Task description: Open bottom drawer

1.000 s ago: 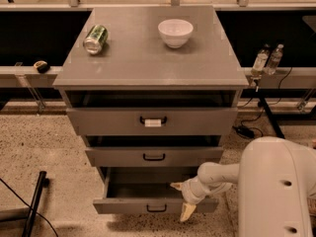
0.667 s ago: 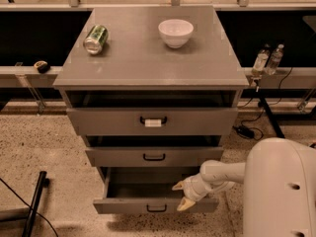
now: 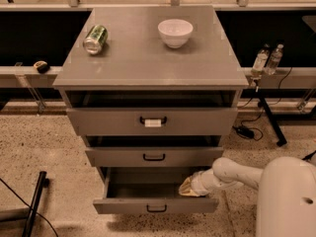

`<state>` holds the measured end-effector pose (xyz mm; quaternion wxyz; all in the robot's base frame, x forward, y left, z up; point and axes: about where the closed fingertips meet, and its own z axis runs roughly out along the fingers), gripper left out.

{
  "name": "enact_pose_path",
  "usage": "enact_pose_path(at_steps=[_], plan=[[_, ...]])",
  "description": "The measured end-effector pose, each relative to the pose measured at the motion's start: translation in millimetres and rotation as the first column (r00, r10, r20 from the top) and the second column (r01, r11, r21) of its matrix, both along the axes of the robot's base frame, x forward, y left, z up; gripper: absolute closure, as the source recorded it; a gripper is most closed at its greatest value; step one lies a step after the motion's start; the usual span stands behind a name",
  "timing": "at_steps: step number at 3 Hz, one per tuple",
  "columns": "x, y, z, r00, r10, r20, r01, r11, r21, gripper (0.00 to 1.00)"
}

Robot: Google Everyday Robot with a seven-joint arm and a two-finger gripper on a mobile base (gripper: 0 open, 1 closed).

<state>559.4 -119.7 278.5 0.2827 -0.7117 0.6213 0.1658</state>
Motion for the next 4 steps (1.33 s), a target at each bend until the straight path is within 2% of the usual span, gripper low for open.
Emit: enact_pose_path(at_steps=[1,2,3,4], plan=[[21,-11,-12,0.9991,-0.043,0.002,0.043,0.999,0.016,1.0],[36,-25,-34,0.9951,-0.098,-0.015,0.099,0.995,0.023,1.0],[39,-41,-71,0.9903,-0.133,-0.042,0.133,0.991,0.013,1.0],[32,-57,-104,0.9845,-0.156,-0.081,0.155,0.988,-0.019,1.0]])
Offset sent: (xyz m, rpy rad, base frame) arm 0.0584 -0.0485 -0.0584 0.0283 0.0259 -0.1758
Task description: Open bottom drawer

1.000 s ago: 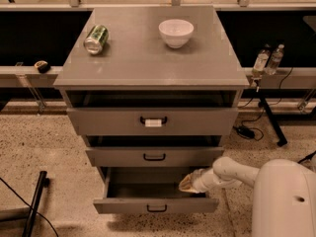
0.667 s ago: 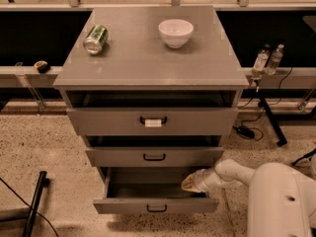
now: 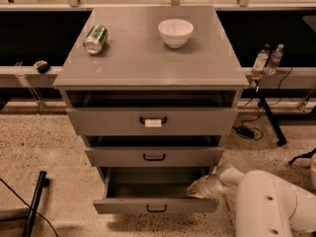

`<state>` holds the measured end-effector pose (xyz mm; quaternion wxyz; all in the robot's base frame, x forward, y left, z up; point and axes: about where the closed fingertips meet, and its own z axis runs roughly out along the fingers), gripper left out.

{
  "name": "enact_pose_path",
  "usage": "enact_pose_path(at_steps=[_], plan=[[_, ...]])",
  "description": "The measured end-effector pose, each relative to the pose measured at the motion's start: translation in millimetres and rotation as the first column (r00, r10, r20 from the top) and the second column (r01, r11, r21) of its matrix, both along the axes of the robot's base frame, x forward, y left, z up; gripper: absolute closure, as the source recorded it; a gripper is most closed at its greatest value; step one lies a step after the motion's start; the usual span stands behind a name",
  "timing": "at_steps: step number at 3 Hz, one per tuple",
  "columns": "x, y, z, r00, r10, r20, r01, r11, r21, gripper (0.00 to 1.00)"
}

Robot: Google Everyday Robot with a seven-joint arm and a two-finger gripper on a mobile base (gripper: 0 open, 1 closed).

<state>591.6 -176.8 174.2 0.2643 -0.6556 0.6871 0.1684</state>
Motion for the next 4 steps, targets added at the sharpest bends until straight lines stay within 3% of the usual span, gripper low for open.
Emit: enact_pose_path(at_steps=[1,2,3,4], plan=[[-12,-6,-18,0.9988,0.013,-0.048,-0.014,1.0,-0.013,1.0],[-13,-6,-14,0.9988,0.013,-0.048,-0.014,1.0,-0.013,1.0],[-42,1,-20,0.9899,0.068,-0.124,-0.07,0.998,-0.006,1.0],[-41,1,-18,0.9898,0.069,-0.125,-0.07,0.998,-0.006,1.0]])
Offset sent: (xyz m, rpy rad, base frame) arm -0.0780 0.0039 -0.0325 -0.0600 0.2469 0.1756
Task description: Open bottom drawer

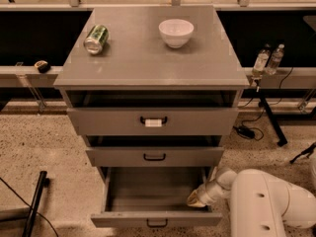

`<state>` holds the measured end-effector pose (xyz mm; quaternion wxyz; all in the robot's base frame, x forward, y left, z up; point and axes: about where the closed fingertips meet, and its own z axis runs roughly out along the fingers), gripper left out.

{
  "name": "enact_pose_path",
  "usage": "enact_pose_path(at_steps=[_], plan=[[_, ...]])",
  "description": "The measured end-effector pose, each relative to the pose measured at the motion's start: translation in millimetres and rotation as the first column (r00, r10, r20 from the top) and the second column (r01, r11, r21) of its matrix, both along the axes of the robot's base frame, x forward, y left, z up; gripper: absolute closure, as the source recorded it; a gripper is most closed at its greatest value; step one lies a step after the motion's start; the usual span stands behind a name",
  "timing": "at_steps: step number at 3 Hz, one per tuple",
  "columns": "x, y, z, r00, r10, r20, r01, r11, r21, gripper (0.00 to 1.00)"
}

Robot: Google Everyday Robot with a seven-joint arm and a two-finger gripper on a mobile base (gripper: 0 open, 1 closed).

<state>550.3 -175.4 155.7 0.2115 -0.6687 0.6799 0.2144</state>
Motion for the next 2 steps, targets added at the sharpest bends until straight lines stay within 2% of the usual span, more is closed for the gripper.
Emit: enact_pose_path(at_steps=[1,2], plan=[[-41.9,14.5,3.8,0.9929,0.086,-0.082,-0.084,0.996,0.03,1.0],[-41.1,14.4,3.8,0.9929,0.086,-0.082,-0.084,0.996,0.03,1.0]])
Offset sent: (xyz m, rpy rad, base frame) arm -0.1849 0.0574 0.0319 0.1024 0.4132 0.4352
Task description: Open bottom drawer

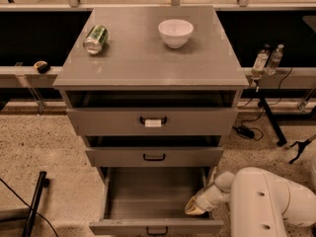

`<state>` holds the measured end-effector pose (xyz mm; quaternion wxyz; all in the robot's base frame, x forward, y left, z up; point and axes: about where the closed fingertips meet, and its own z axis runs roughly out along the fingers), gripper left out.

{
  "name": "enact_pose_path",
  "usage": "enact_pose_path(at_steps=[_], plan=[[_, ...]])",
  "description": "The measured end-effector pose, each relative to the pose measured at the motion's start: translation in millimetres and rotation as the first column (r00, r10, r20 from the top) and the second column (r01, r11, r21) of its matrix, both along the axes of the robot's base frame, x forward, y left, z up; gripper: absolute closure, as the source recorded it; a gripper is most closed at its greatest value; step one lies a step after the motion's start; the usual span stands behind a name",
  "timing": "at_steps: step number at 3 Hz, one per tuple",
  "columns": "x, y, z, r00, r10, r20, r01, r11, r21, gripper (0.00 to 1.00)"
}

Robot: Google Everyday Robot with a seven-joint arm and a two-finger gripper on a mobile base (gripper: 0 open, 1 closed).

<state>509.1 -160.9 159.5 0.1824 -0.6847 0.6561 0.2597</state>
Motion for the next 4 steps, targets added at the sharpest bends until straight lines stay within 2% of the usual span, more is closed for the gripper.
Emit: enact_pose_path(at_steps=[1,2,3,4], plan=[[-43,19,3,0.9884,0.112,-0.102,-0.109,0.993,0.036,1.0],[-42,19,3,0.9878,0.115,-0.105,-0.112,0.993,0.036,1.0],[-59,25,12,0.9786,0.164,-0.124,-0.158,0.986,0.056,1.0],[-56,25,13,0.9786,0.164,-0.124,-0.158,0.986,0.056,1.0]])
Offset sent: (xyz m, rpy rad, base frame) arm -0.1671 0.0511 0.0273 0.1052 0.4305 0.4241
